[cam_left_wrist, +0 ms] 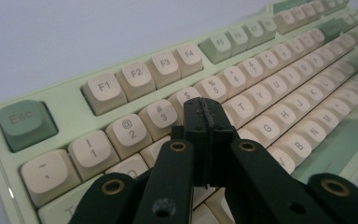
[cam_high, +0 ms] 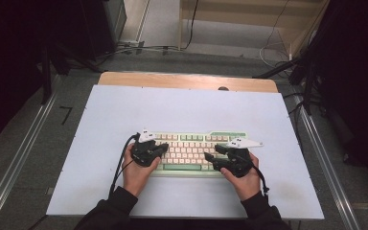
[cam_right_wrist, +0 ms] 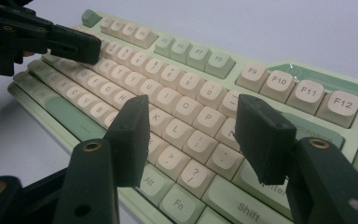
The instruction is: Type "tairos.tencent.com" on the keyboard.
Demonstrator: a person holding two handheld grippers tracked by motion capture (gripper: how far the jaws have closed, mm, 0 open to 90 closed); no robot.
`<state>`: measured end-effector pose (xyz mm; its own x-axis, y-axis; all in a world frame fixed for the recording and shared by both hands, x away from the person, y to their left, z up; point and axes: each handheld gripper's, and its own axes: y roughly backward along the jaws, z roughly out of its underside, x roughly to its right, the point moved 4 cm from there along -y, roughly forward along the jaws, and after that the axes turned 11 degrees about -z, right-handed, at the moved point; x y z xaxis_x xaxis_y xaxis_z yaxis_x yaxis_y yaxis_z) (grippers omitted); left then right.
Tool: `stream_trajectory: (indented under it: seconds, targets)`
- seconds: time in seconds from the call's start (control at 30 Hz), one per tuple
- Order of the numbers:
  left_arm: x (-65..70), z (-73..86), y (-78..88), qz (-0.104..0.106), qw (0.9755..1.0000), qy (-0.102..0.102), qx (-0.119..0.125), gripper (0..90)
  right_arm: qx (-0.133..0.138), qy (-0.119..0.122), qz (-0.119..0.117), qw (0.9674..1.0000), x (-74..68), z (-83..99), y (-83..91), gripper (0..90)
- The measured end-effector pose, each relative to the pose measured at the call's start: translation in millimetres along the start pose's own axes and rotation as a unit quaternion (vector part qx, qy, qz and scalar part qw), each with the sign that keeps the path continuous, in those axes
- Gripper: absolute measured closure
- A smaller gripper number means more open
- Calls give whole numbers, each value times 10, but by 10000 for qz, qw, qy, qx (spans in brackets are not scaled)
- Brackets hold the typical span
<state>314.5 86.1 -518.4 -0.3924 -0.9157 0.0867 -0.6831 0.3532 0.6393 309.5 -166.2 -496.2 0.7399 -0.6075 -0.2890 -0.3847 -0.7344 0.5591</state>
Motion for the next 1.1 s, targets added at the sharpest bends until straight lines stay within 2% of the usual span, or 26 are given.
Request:
stream_trajectory:
  seconds: [0.13, 0.27, 0.37, 0.43, 0.5, 0.6, 0.8, 1.1]
  targets:
    - [3, -13, 25, 27, 9999, 58, 103, 900, -4, -1, 1, 10000, 1, 0, 0, 436]
    - [-12, -68, 125, 221, 9991, 202, 310, 830, 21, 9, 6, 10000, 5, -5, 9, 436]
    - [-41, -97, 187, 259, 9983, 266, 441, 784, 17, 4, 10, 10000, 9, -5, 9, 436]
    - [-73, -108, 210, 181, 9979, 334, 530, 689, 21, 9, 13, 10000, 7, -6, 10, 434]
    - [-103, -115, 226, -6, 9974, 360, 629, 528, 33, 4, 10, 10000, 6, -7, 11, 433]
    - [-134, -118, 248, -174, 9964, 418, 719, 401, 39, 0, 18, 10000, 8, -9, 14, 433]
    - [-182, -113, 264, -316, 9950, 484, 810, 335, 48, 29, -7, 10000, -4, -28, 23, 434]
    - [-221, -90, 267, -457, 9944, 551, 776, 329, 87, 65, -29, 9999, -28, -77, 26, 443]
